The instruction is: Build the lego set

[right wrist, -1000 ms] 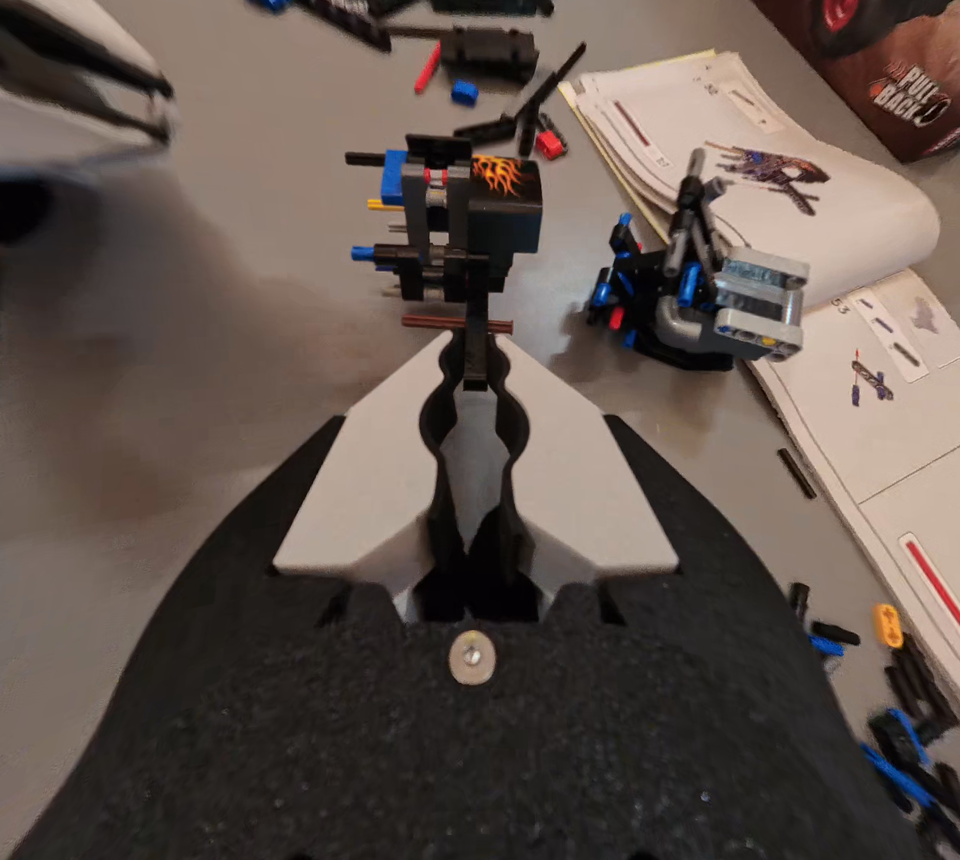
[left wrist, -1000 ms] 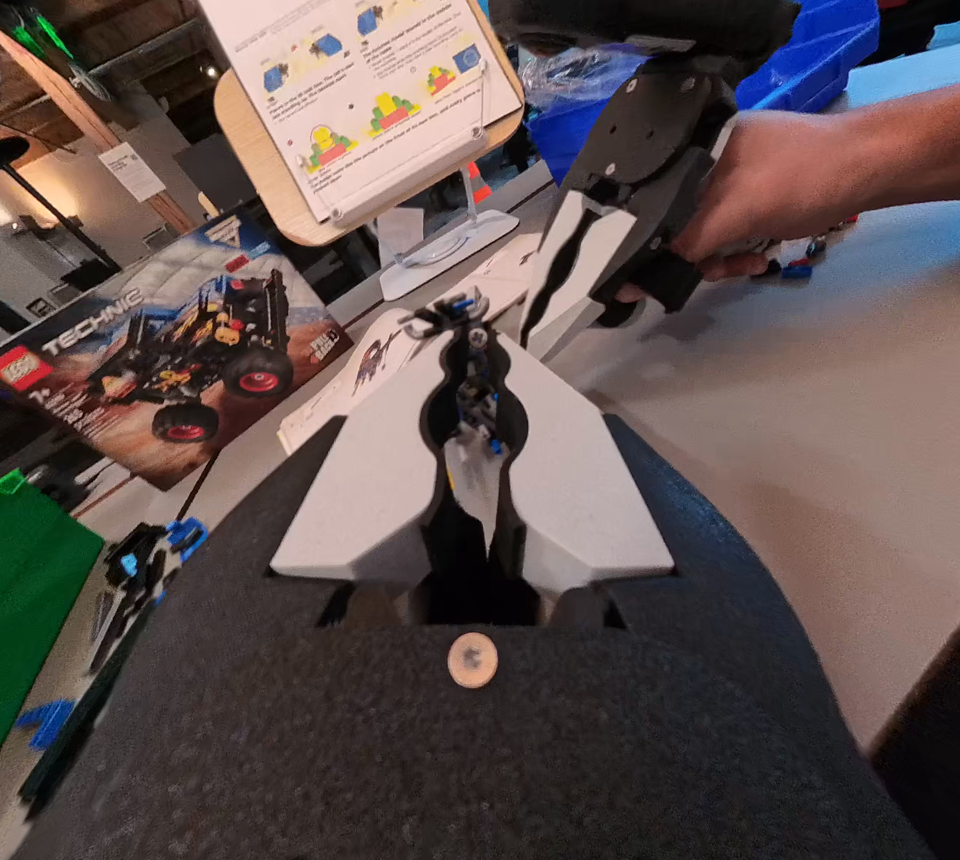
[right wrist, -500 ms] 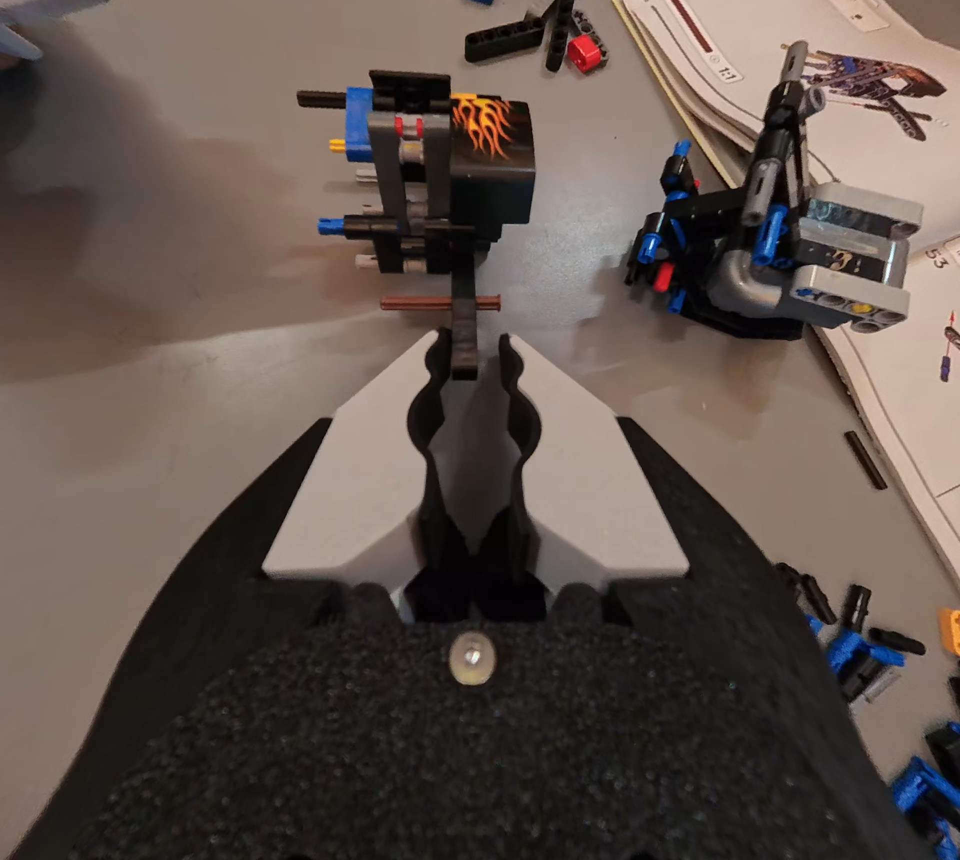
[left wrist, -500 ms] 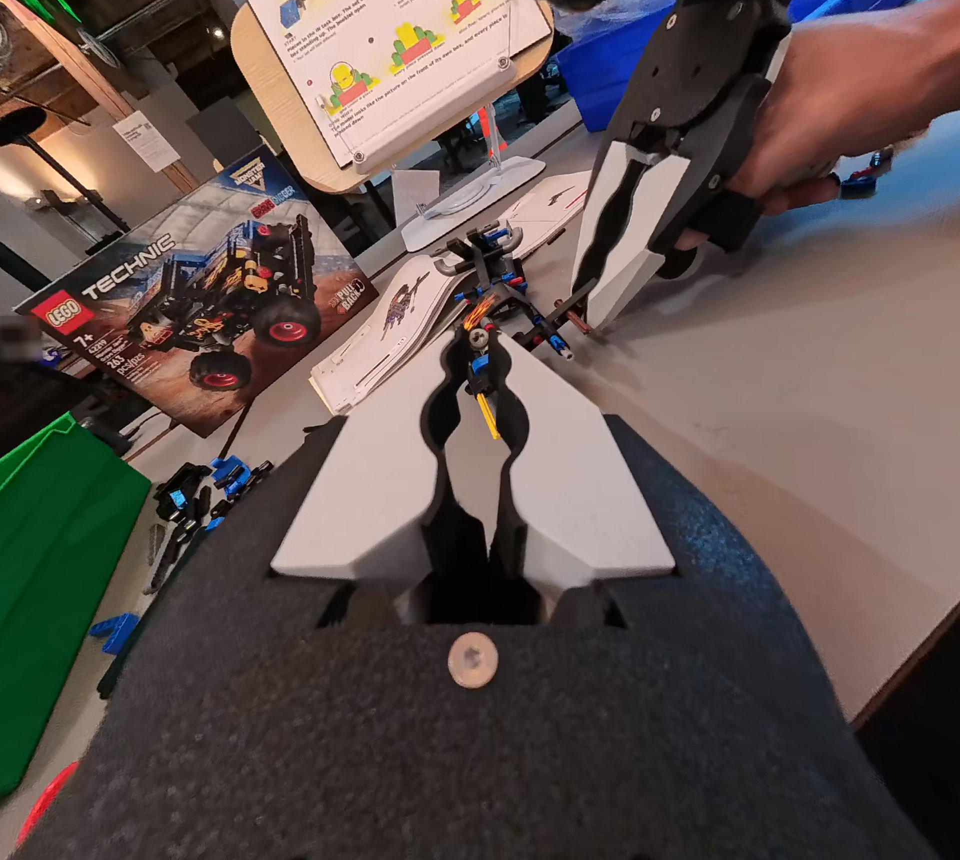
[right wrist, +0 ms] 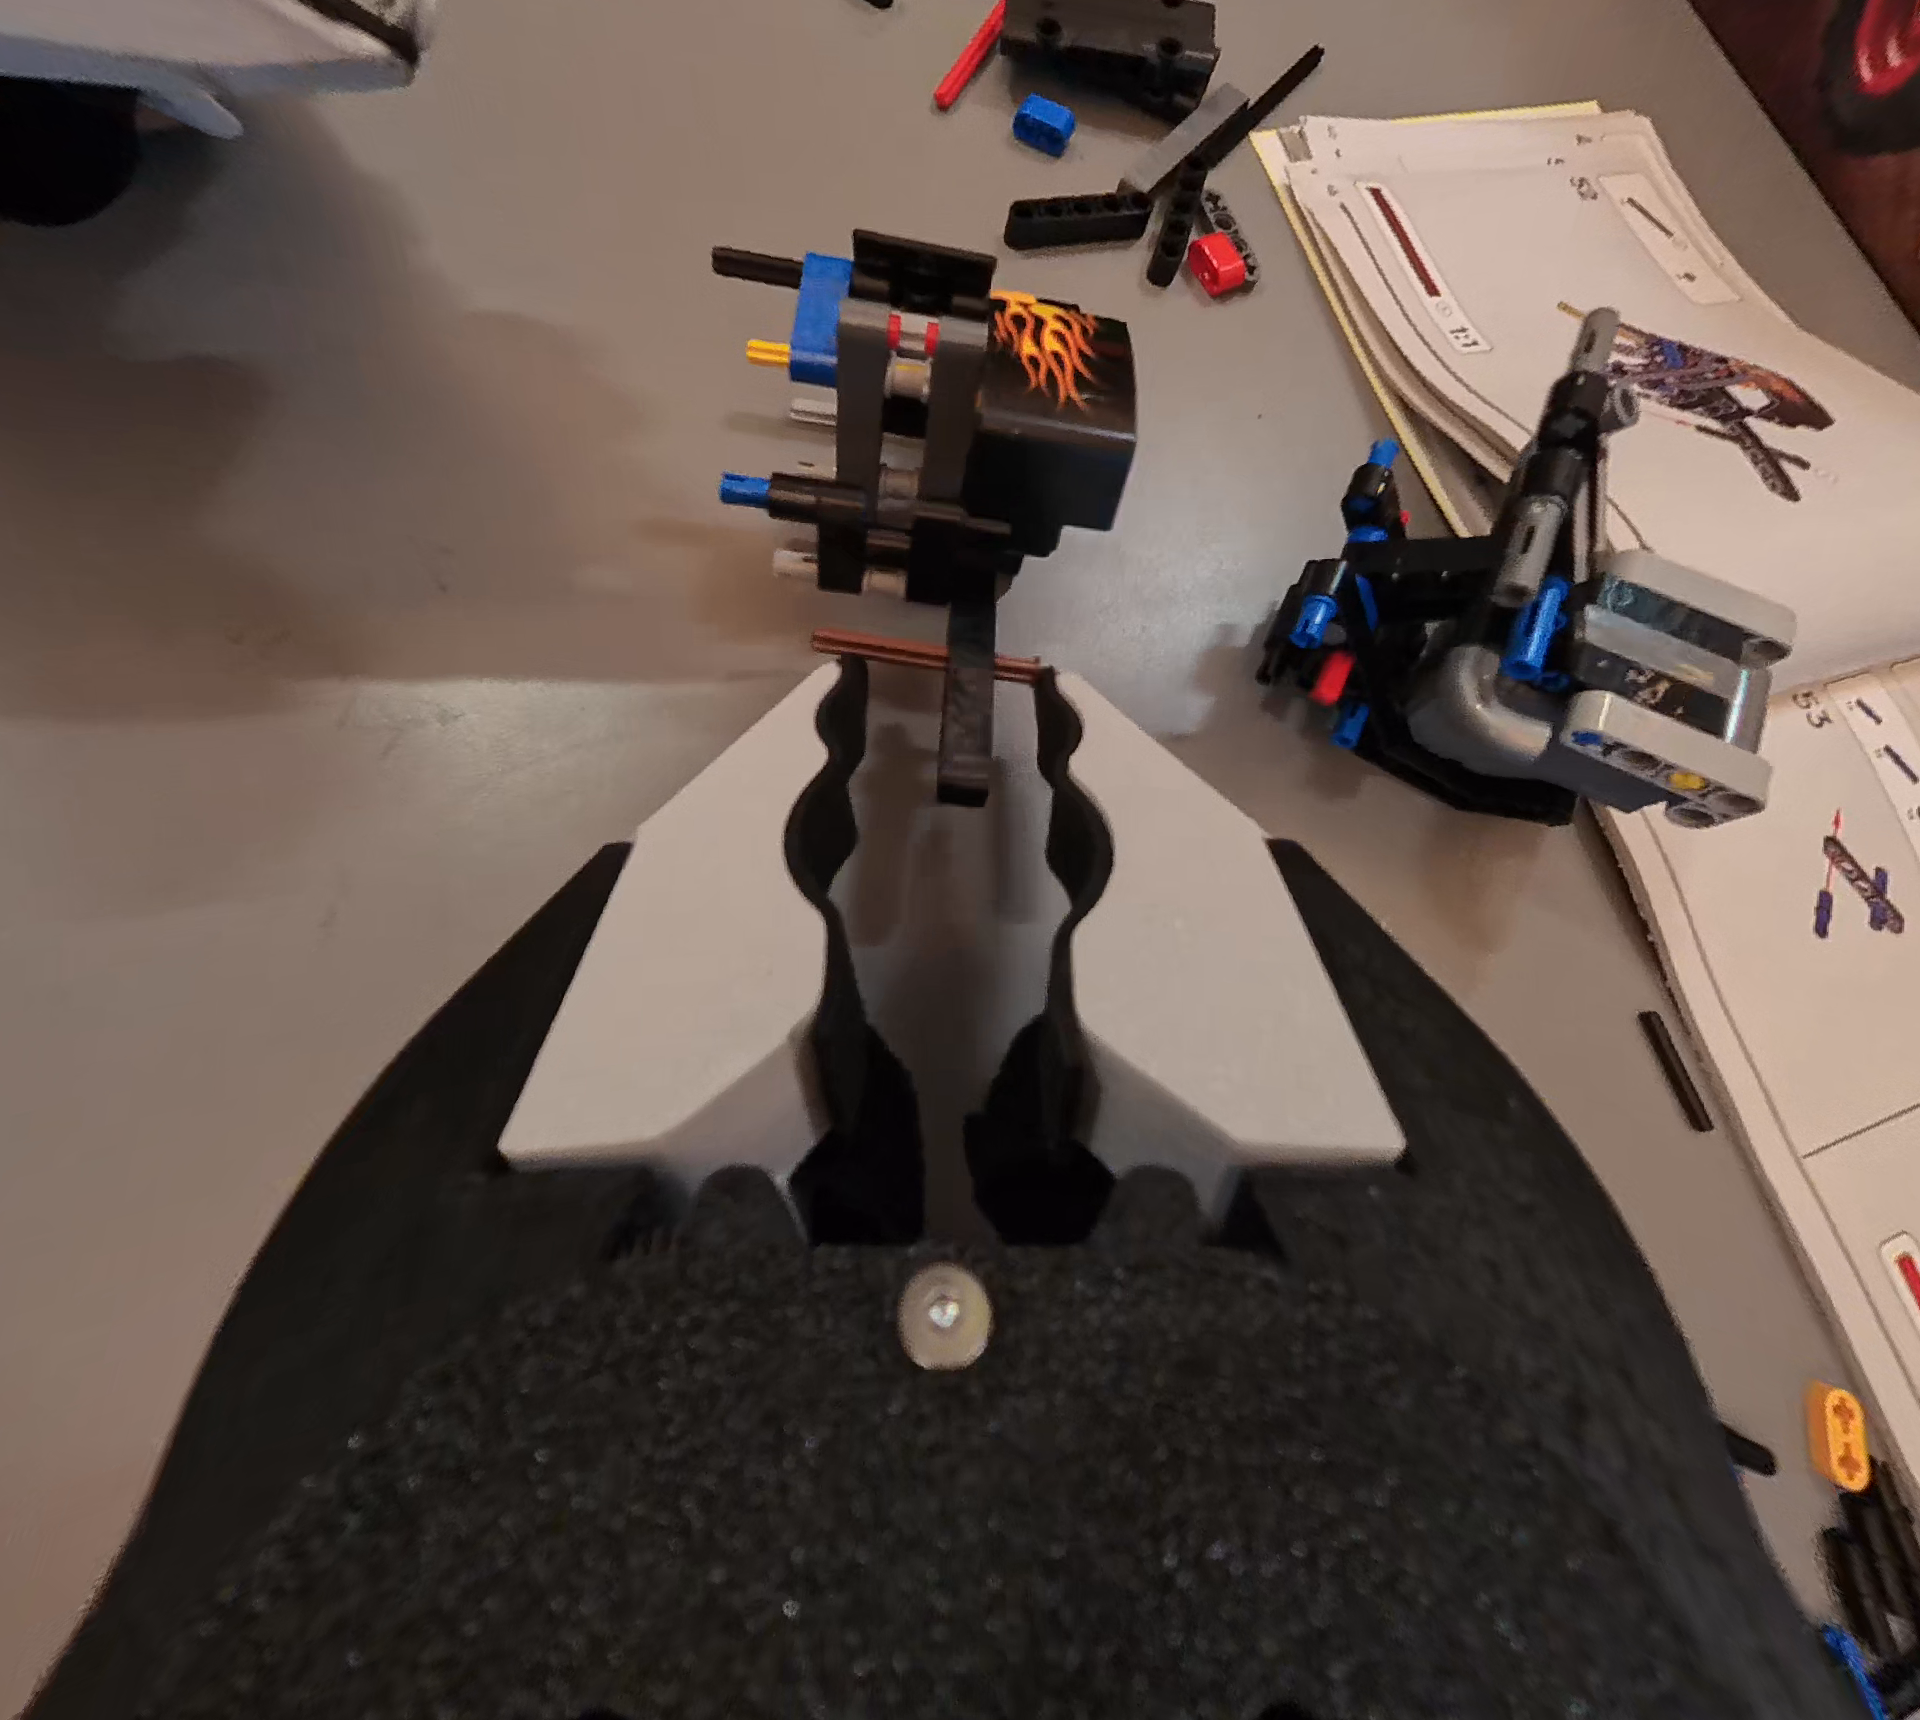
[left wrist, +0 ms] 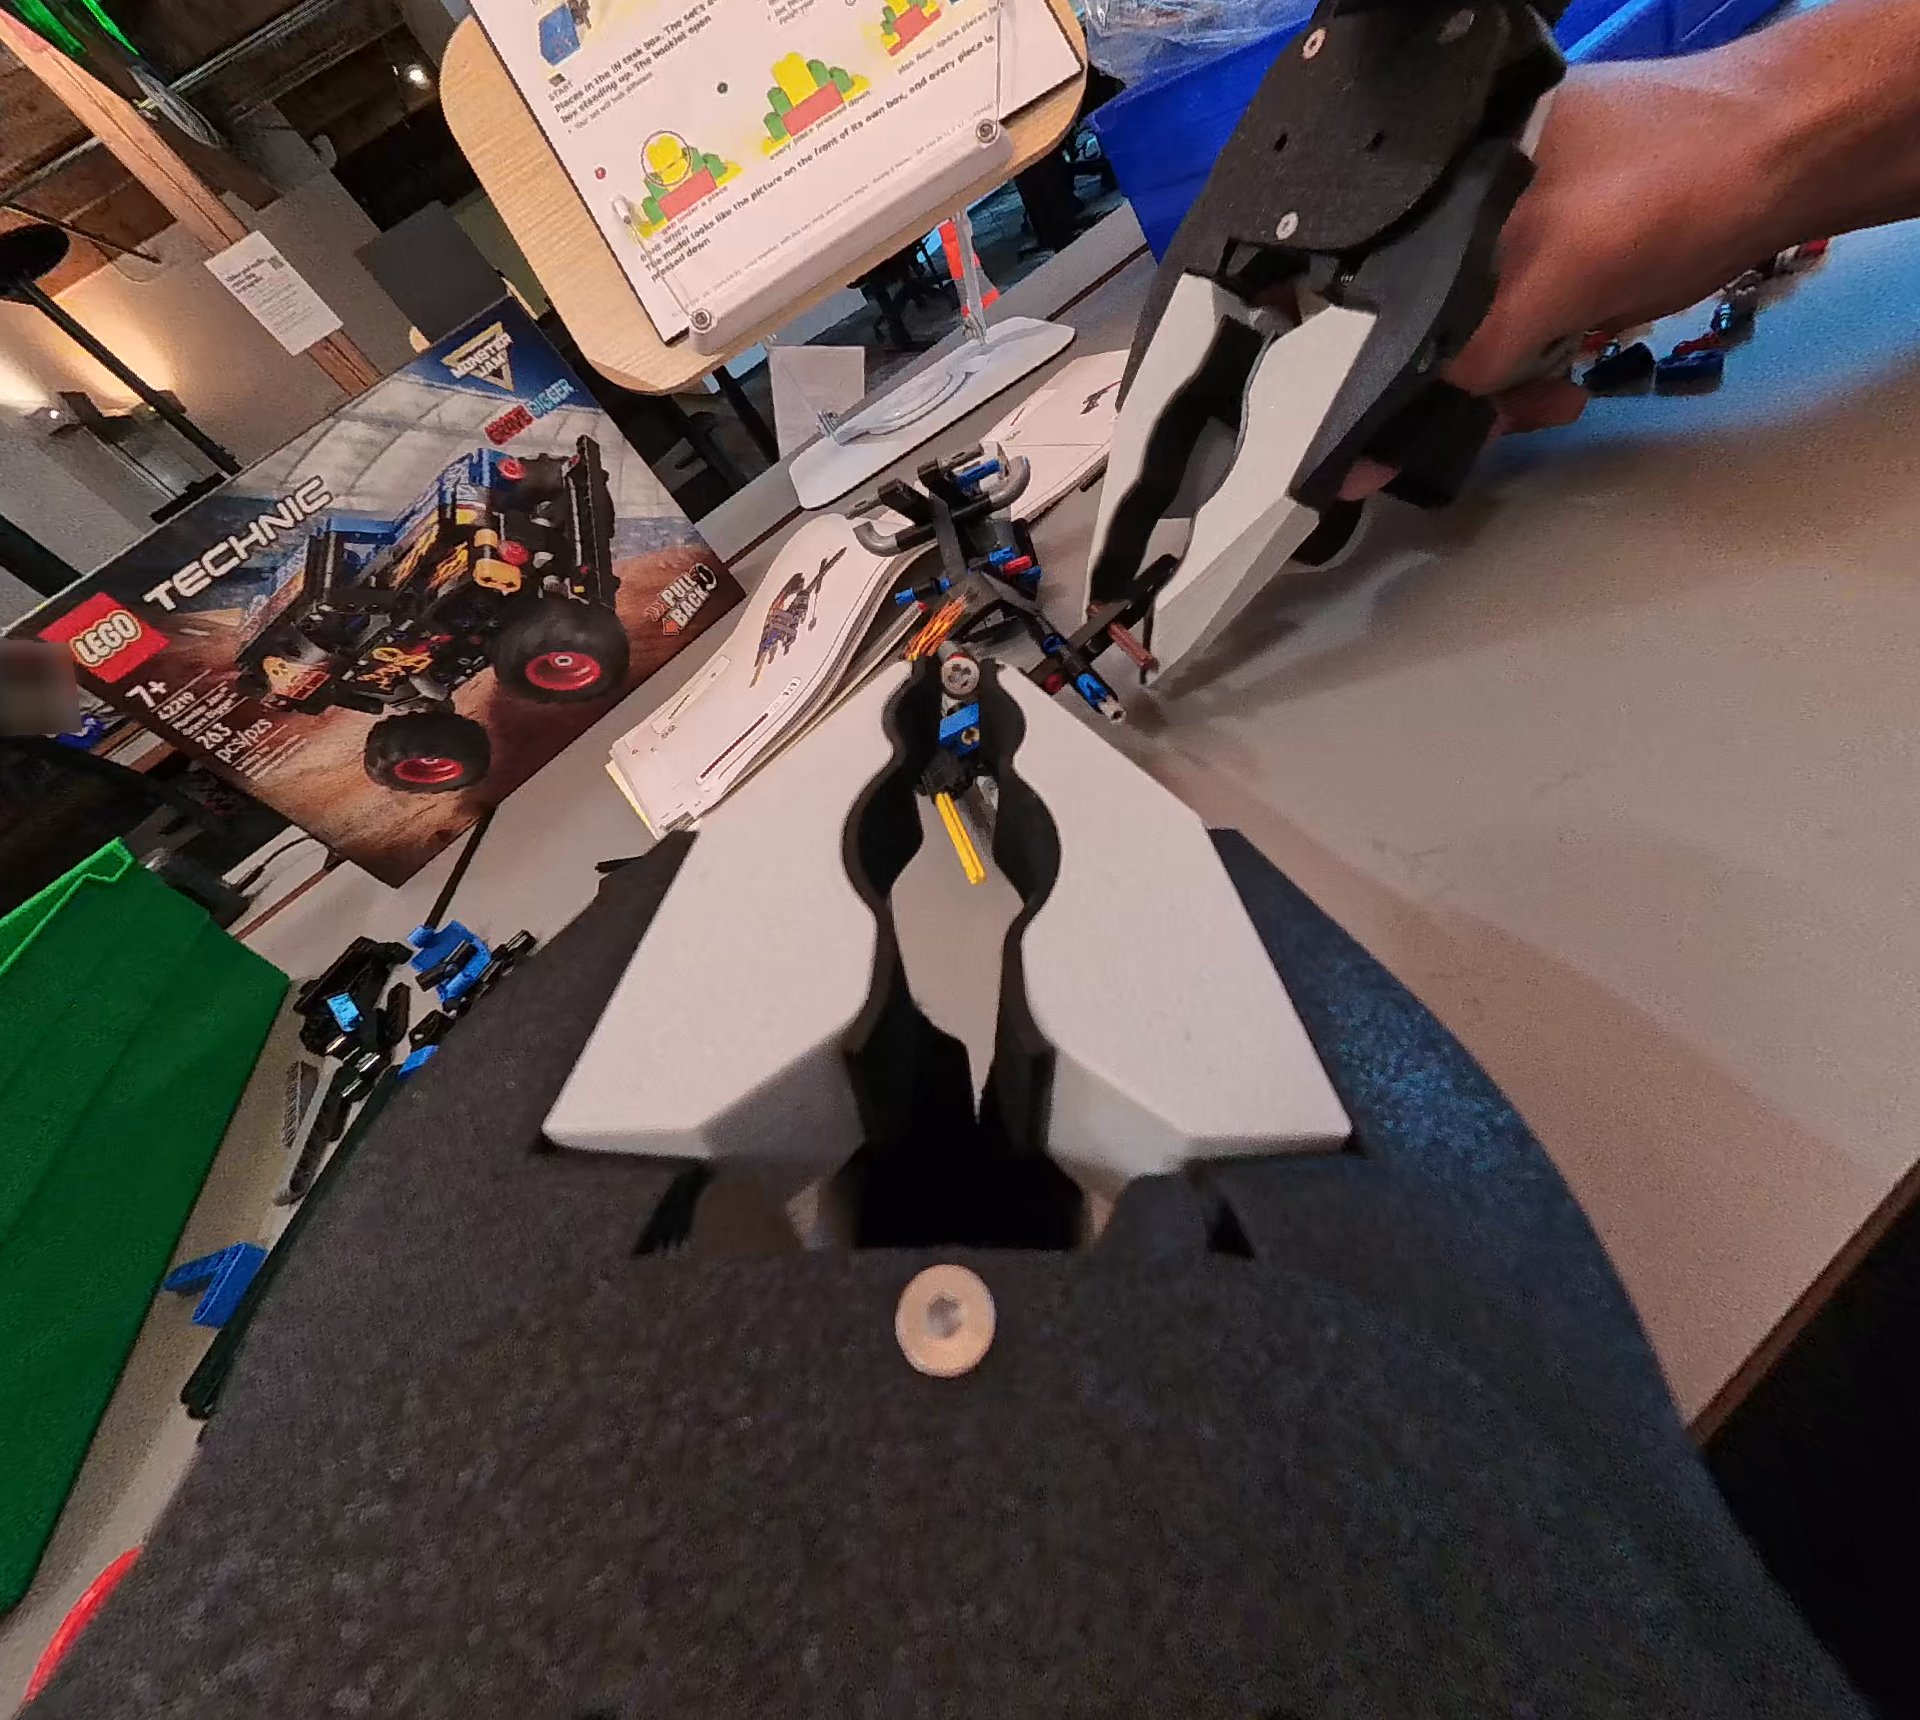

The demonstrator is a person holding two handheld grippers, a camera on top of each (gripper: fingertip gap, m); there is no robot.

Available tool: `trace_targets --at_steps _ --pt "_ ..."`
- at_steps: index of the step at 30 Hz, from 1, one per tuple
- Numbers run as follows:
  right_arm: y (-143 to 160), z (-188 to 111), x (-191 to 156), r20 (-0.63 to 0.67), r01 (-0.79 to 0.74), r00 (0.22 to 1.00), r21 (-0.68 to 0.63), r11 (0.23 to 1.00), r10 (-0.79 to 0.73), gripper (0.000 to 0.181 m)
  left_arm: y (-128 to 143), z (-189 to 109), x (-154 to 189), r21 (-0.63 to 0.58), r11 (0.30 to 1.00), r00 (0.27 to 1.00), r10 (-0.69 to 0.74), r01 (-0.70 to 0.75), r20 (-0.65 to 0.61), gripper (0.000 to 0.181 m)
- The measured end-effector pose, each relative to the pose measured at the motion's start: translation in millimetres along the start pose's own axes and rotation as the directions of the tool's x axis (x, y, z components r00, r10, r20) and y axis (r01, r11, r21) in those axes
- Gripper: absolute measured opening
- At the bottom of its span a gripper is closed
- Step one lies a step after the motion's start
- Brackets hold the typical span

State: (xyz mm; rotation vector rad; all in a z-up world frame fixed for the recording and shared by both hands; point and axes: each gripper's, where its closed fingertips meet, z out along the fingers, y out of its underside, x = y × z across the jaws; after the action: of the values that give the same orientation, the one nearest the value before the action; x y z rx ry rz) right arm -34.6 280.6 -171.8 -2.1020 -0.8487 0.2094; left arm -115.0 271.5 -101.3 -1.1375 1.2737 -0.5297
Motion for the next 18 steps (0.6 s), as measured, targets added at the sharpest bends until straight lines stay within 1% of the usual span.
trace_targets --at_steps 3,7,11,14,18 --pt "-3.0 -2.0 1.3 -0.041 0.042 0.998 0.014 0.999 -0.041 0.018 0.2 0.3 0.0 -0.002 1.0 1.0 -0.002 0.002 -0.002 0.005" --pt "-5.1 -3.1 -0.1 -0.061 0.072 0.996 0.012 0.997 -0.071 0.018 0.4 0.5 0.5 -0.004 1.0 1.0 0.002 -0.002 -0.002 0.005" --pt "-2.9 -3.4 -0.5 -0.077 0.083 0.994 -0.005 0.997 -0.084 0.022 0.7 0.9 1.4 -0.007 1.0 1.0 0.011 -0.011 -0.001 0.006" --pt "-5.4 -4.2 -0.6 -0.088 0.097 0.992 0.006 0.995 -0.096 0.023 1.0 1.3 2.0 -0.009 1.0 1.0 0.016 -0.016 -0.001 0.005" --pt "-4.2 -2.2 -2.5 -0.088 0.111 0.99 -0.005 0.994 -0.111 0.016 1.1 1.3 2.2 -0.009 1.0 1.0 0.017 -0.017 -0.002 0.005"
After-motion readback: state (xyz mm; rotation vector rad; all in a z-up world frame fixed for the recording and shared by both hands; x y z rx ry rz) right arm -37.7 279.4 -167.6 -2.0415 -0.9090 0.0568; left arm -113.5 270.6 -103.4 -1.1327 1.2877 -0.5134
